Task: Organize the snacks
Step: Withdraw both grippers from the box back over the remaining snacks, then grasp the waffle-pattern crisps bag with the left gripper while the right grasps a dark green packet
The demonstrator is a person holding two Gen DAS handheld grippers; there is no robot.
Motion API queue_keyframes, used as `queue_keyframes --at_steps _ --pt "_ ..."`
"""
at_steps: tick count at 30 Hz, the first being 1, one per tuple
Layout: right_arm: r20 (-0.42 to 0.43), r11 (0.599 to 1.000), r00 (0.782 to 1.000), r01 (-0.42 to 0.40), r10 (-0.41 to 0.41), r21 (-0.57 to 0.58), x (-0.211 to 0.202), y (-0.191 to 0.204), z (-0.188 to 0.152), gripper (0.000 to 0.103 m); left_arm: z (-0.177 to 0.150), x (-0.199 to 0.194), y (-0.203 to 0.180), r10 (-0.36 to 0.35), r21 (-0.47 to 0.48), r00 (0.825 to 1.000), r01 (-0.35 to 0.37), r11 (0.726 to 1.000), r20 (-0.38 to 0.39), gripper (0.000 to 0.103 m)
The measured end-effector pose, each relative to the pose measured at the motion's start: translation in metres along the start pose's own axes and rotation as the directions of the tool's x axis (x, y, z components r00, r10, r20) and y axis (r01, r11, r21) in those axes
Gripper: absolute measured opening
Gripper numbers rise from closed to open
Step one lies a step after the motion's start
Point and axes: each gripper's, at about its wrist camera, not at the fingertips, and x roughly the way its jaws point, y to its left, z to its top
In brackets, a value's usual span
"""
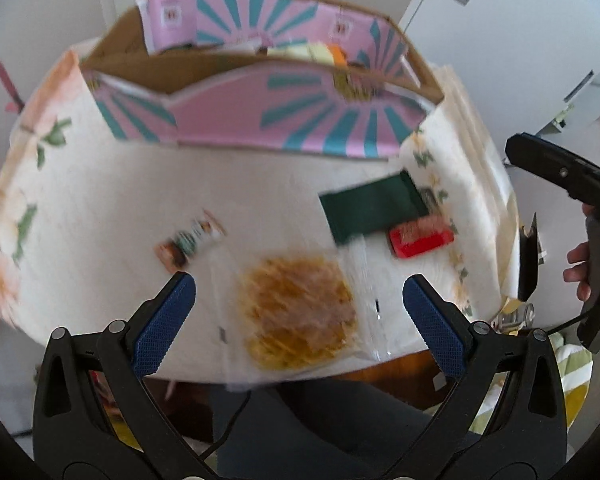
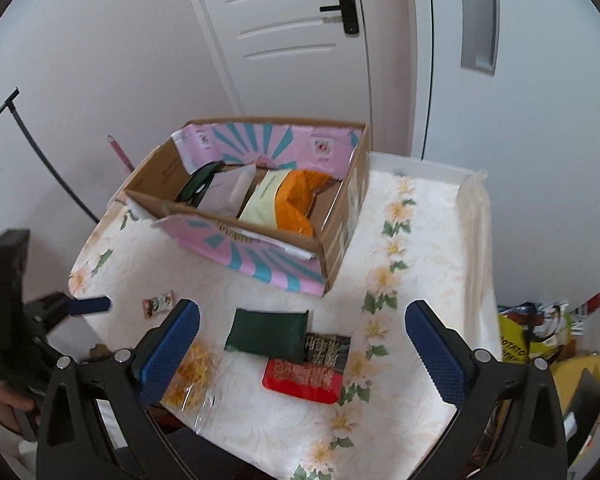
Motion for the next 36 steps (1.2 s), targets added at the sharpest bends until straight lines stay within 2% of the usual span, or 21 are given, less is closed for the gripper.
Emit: queue_keyframes --at_steps 5,14,22,26,31,36 --pt "0.005 0.999 0.999 -0.038 0.038 -0.03 0.007 0.0 -0.018 0.102 -0.016 0.017 -0.007 0.016 -0.04 1.0 -0.016 0.999 -0.003 0.103" --pt "0.007 0.997 0.997 -0.072 0.073 -0.028 0.023 -0.005 -0.041 0.102 -0.026 0.049 -0.014 0.089 -0.027 0.996 -0.089 0.996 -0.013 0.103" --pt "-0.025 0.997 0.999 -0.041 0.04 -0.059 0.042 -0.002 -0.056 0.102 -0.025 0.063 -0.017 0.141 -0.002 0.99 -0.141 0.99 0.006 0.103" --pt "-0.047 0.996 0.999 0.021 -0.026 -0.089 0.051 0.004 -0.061 0.102 -0.025 0.068 -0.019 0.15 0.005 0.989 -0.15 0.989 0.018 0.103" --pt "-0.052 0.997 0.995 0.083 -0.083 -0.008 0.06 -0.001 -0.063 0.102 -0.025 0.078 -0.03 0.188 0.046 0.982 -0.189 0.981 0.015 0.103" --pt "-0.071 0.996 0.993 0.09 -0.09 0.008 0.071 0.001 -0.066 0.102 -0.025 0.079 -0.028 0.181 0.051 0.983 -0.181 0.982 0.013 0.103"
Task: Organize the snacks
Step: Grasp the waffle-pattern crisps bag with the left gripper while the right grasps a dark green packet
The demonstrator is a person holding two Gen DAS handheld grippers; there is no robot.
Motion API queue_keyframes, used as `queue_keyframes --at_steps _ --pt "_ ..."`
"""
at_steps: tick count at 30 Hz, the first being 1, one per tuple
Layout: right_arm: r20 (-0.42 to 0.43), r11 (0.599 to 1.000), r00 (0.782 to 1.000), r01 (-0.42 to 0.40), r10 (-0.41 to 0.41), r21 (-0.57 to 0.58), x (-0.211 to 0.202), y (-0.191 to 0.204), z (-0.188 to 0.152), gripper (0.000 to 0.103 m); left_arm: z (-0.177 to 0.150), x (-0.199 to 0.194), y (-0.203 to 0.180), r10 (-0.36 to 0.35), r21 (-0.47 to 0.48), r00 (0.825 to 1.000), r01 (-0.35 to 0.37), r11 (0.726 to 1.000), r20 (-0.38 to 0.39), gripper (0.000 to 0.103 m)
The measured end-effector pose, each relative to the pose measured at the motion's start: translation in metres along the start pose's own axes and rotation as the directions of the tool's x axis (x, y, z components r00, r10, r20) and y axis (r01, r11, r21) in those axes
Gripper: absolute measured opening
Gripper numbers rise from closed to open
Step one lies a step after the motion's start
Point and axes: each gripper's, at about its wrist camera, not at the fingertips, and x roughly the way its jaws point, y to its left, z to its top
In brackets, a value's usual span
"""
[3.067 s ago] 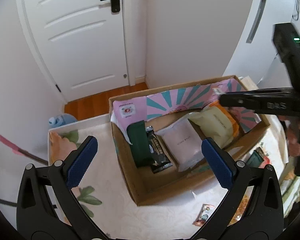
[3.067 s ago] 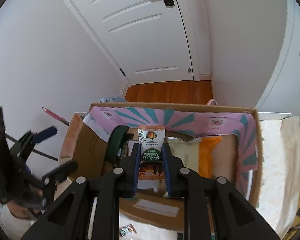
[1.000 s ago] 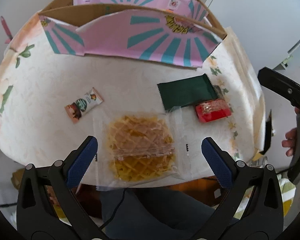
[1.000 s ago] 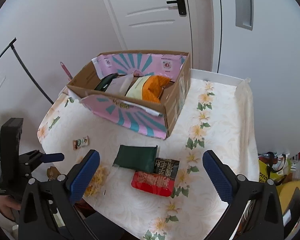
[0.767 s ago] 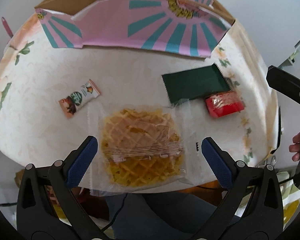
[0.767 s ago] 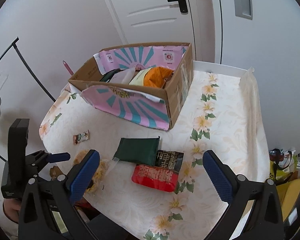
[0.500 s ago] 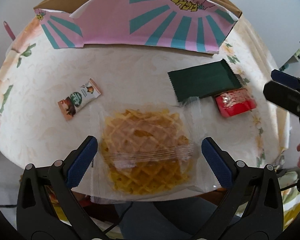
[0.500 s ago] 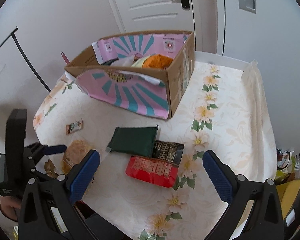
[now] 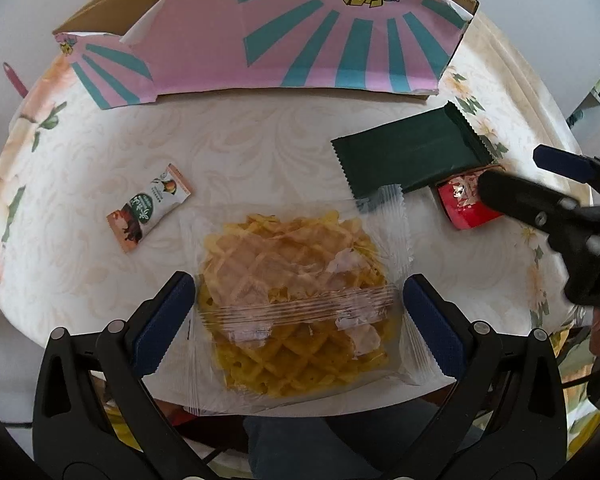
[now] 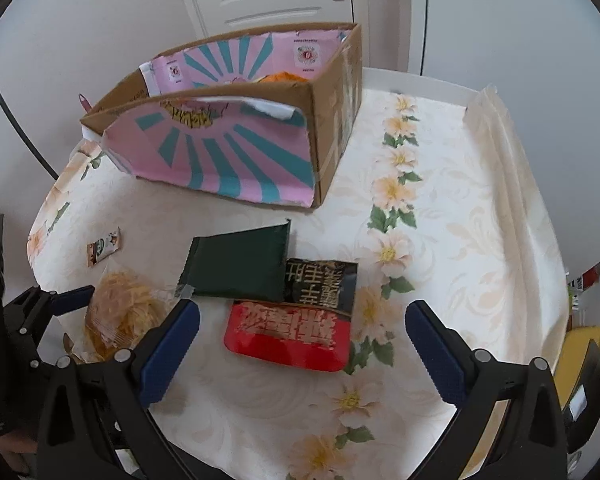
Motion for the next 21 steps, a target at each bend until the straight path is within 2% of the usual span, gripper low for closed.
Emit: queue_keyframes --at_steps 3,8,13,16,19,21 --pt "-0.006 1.0 1.0 0.015 -0.015 -0.021 0.004 0.006 -0.003 0.102 -0.003 0.001 -0.006 0.033 0.047 0.999 -0.033 0.998 0.0 0.097" --pt "-0.006 0.999 1.0 0.002 -0.003 -0.048 0.007 0.008 -0.002 0.102 -0.004 -0.003 -0.003 0.021 0.055 1.0 -0.021 0.998 0.009 0.084" --pt "0.02 0.987 1.0 -0.004 0.008 -0.159 0.002 0.012 0.005 0.102 -0.006 -0.013 0.008 -0.008 0.039 1.0 0.007 0.999 0.016 0.081" --pt "0.02 0.955 0.999 -0.036 0.044 -0.293 -0.002 0.017 0.013 0.102 -0.006 -0.019 0.014 -0.015 0.024 1.0 0.015 1.0 0.024 0.08" --pt "-0.011 0.885 0.996 -0.087 0.093 -0.457 -0.003 0.025 0.024 0.101 -0.006 -0.03 0.021 -0.015 0.017 0.999 0.014 1.0 0.043 0.08" --pt "-0.067 0.825 0.991 -0.136 0.119 -0.549 0.003 0.03 0.032 0.099 -0.006 -0.037 0.024 -0.009 0.013 0.999 0.008 1.0 0.054 0.08"
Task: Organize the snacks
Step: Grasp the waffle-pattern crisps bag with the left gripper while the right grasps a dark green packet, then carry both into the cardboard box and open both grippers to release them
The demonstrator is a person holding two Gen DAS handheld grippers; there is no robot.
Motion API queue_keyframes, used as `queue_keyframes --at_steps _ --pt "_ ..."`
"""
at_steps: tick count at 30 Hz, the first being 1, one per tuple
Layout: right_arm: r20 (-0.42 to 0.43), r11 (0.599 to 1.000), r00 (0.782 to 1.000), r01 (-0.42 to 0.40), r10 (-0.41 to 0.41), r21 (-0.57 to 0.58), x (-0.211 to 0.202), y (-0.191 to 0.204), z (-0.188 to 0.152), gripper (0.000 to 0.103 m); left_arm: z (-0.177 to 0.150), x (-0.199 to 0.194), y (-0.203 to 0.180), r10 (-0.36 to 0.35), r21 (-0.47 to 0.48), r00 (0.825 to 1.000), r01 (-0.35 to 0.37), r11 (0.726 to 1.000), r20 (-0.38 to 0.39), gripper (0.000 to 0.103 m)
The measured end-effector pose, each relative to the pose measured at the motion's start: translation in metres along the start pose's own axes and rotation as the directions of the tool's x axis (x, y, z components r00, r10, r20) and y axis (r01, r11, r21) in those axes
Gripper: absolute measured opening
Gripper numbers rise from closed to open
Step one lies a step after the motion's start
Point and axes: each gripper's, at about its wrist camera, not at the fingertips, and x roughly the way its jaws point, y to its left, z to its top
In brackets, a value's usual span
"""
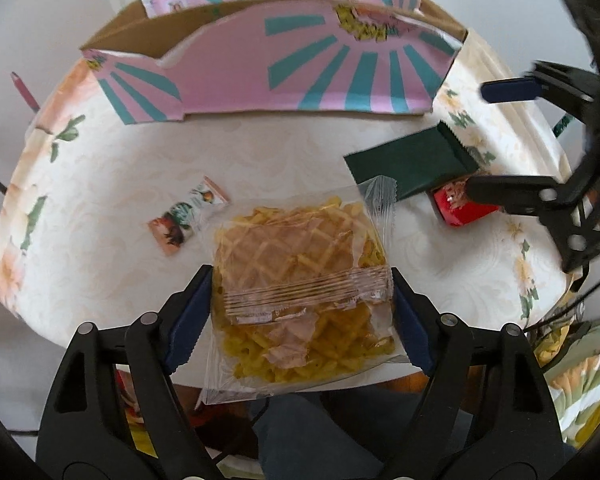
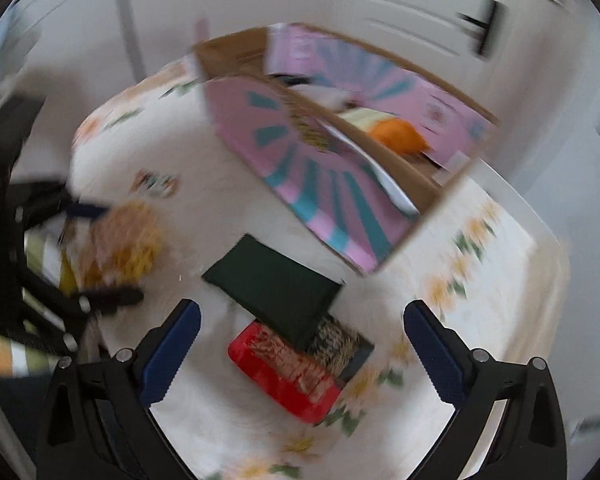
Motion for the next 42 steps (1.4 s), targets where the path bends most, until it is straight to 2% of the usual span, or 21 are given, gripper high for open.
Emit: queue_keyframes --at_steps 1,3,6,10,15,22,27,35,42 --pt "-0.029 0.998 0.999 -0.024 0.023 -0.054 0.005 0.0 0.006 0.098 -0.002 -0.006 0.004 0.002 -0.004 1.0 -0.002 1.0 0.005 0.08" --pt "-0.073 0.99 0.996 -0.055 0.045 -0.129 0.015 0.003 0.013 0.088 0.0 -0.011 0.005 0.009 -0.015 1.0 -0.008 1.0 0.013 0.08" --pt "-0.129 0.968 0.99 -0.086 0.056 -0.237 0.033 0.011 0.02 0.077 -0.001 -0.017 0.009 0.014 -0.038 1.0 -0.014 0.999 0.019 0.08" --pt "-0.18 0.939 0.981 -0.13 0.075 -0.318 0.056 0.018 0.026 0.075 -0.003 -0.021 0.01 0.024 -0.06 0.999 -0.023 0.998 0.025 0.08" --pt "-0.213 0.913 0.972 -0.174 0.099 -0.37 0.071 0.025 0.031 0.065 -0.002 -0.024 0.01 0.034 -0.081 0.999 -0.031 0.996 0.027 0.08" --pt "-0.234 0.908 0.958 -0.242 0.167 -0.343 0.075 0.019 0.036 0.053 -0.002 -0.026 0.009 0.036 -0.093 0.999 -0.033 0.995 0.032 0.08" --pt "-0.211 0.92 0.964 -0.224 0.161 -0.323 0.068 0.009 0.031 0.045 0.0 -0.029 0.011 0.037 -0.095 0.999 -0.034 0.995 0.033 0.08" --pt "-0.128 0.958 0.971 -0.225 0.204 -0.178 0.037 0.006 0.029 0.044 0.014 -0.051 0.018 0.047 -0.083 0.997 -0.042 0.996 0.06 0.08" --pt "-0.054 0.977 0.978 -0.203 0.2 -0.062 -0.006 0.001 0.037 0.044 0.039 -0.08 0.027 0.04 -0.039 0.992 -0.035 0.999 0.121 0.08"
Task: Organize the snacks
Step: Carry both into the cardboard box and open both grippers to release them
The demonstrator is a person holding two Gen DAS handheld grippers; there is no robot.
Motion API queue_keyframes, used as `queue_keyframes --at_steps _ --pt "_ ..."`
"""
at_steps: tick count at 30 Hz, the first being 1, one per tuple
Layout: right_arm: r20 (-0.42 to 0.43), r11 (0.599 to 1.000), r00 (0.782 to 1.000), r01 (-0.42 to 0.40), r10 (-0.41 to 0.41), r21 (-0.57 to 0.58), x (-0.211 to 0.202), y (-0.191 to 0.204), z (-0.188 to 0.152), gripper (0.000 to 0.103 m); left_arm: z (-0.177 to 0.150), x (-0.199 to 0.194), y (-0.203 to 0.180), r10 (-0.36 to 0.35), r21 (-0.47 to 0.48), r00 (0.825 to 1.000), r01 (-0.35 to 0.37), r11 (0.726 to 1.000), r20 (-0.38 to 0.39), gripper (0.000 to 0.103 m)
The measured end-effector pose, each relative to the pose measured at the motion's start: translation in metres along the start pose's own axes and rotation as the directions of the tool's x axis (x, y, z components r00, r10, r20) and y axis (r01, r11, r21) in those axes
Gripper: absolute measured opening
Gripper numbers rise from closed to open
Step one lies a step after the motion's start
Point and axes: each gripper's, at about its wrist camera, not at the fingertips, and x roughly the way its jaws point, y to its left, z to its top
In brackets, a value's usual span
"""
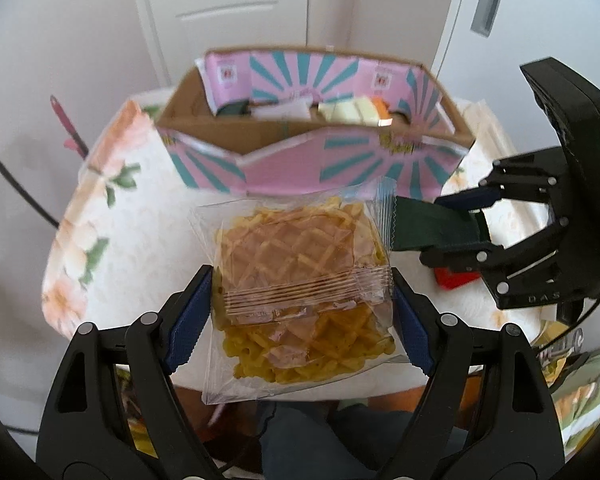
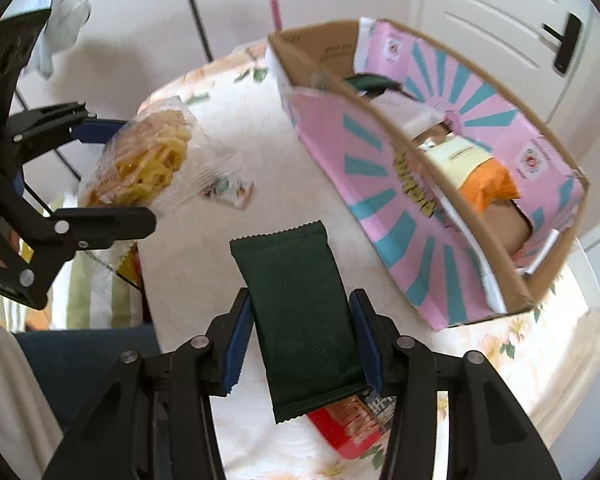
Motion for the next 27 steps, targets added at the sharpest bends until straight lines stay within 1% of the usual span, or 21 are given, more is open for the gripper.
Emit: queue_keyframes --at_steps 3,7,10,13,16,18,19,20,24,27 --pt "0.033 0.999 0.999 0.016 -0.018 0.041 -0.019 0.004 0.004 0.044 0.019 -0.012 0.005 -0.014 0.033 0.999 0.013 0.999 0.042 0.08" --pt "0.084 0.995 0.995 0.045 -0.052 0.091 -0.041 0.01 0.024 0.044 0.045 -0.023 0.011 -0.033 0.072 0.995 0.026 0.997 0.096 0.08" --pt "0.134 0.986 0.987 0.072 -0.093 0.153 -0.061 0.007 0.039 0.044 0.067 -0.024 0.019 -0.056 0.096 0.991 0.045 0.994 0.123 0.08" --pt "0.159 0.969 0.976 0.111 -0.148 0.223 -0.069 0.001 0.056 0.044 0.092 -0.019 0.033 -0.08 0.112 0.988 0.065 0.992 0.133 0.08" --pt "0.183 0.938 0.962 0.137 -0.203 0.319 -0.075 -0.013 0.073 0.045 0.117 -0.01 0.048 -0.104 0.122 0.986 0.088 0.989 0.134 0.08" --pt "0.186 0.907 0.946 0.179 -0.265 0.382 -0.078 -0.022 0.084 0.045 0.133 -0.003 0.055 -0.12 0.13 0.985 0.104 0.986 0.125 0.08" --pt "0.176 0.884 0.933 0.222 -0.315 0.411 -0.077 -0.026 0.09 0.045 0.14 0.003 0.058 -0.132 0.136 0.985 0.116 0.984 0.115 0.08" --pt "0.168 0.87 0.925 0.242 -0.341 0.43 -0.078 -0.027 0.093 0.045 0.147 0.008 0.061 -0.141 0.142 0.984 0.125 0.982 0.105 0.081" --pt "0.132 0.798 0.903 0.284 -0.409 0.532 -0.07 -0.038 0.108 0.045 0.17 0.037 0.068 -0.168 0.182 0.984 0.155 0.971 0.061 0.081" --pt "0.114 0.752 0.893 0.292 -0.436 0.59 -0.063 -0.044 0.116 0.045 0.183 0.065 0.07 -0.191 0.209 0.981 0.185 0.96 0.012 0.081"
